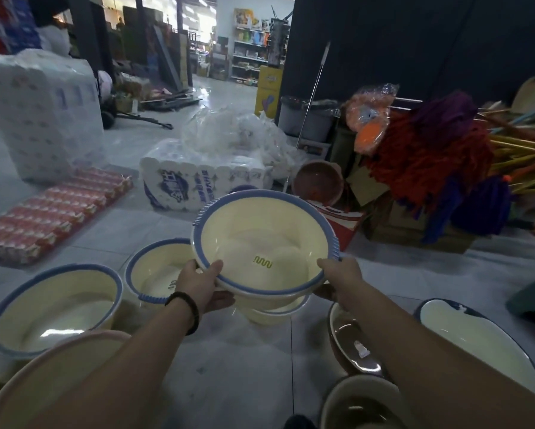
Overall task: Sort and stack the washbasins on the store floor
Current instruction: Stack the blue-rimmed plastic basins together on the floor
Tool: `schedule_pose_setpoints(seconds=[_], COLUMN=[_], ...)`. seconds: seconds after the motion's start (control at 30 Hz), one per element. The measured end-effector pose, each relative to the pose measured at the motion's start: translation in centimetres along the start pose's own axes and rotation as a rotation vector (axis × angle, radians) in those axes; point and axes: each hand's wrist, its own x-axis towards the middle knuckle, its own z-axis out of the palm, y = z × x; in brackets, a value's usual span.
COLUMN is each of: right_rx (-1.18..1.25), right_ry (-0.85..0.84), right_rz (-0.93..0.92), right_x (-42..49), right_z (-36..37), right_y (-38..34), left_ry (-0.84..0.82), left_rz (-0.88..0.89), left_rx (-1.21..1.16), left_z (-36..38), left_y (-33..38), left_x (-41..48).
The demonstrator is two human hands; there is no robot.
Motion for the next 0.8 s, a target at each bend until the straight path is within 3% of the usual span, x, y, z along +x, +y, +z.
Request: schedule_pose_setpoints(seconds=[0.27,0.5,0.67,0.8], right_rx=[0.163,0.035,-0.038,-0.054], right_ry=[0.138,0.272,0.245,0.184], right_rz=[0.072,0.107,0.085,0.121], right_x=[12.1,24.3,29.8,31.0], right_z=[3.5,5.1,6.4,7.2], right_y=[6.1,12.1,16.8,20.1], left_ry=[0.039,-0.013,0.037,0.145], left_rz=[-0.177,-0.261,-0.374,-0.428], left_rx=[0.059,0.08,0.058,0.187], left_z=[7.8,12.0,11.8,10.8], left_y=[-2.4,-10.0,-16.6,-20.5], left_x=[13.4,26.7,31.7,33.2])
